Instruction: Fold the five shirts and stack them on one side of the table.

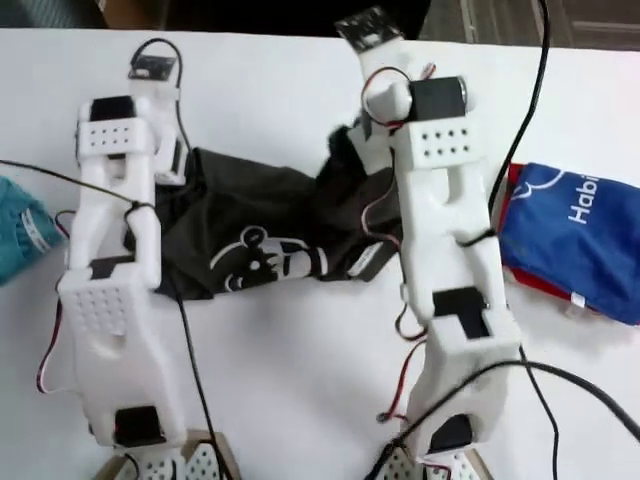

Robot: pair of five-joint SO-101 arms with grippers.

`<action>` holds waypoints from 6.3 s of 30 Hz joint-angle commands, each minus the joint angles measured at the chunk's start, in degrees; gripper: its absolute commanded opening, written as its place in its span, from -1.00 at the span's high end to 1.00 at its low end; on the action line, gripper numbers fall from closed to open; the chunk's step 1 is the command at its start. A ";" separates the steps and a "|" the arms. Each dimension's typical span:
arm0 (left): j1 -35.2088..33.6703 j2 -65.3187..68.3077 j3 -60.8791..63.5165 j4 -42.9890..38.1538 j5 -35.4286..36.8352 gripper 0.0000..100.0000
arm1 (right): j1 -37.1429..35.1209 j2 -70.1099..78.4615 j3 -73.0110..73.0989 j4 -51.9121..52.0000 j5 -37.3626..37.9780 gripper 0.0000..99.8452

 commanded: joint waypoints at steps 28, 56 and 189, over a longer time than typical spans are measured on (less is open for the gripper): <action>-0.18 -0.35 -2.68 -1.23 -0.62 0.54 | 1.19 21.41 5.54 -21.23 0.79 0.58; -0.09 -0.35 -2.68 -1.23 -0.62 0.54 | 3.12 -18.33 50.02 -11.03 0.79 0.96; -0.18 0.09 -2.68 -2.02 -0.62 0.54 | 3.65 4.88 16.44 -21.76 3.16 0.96</action>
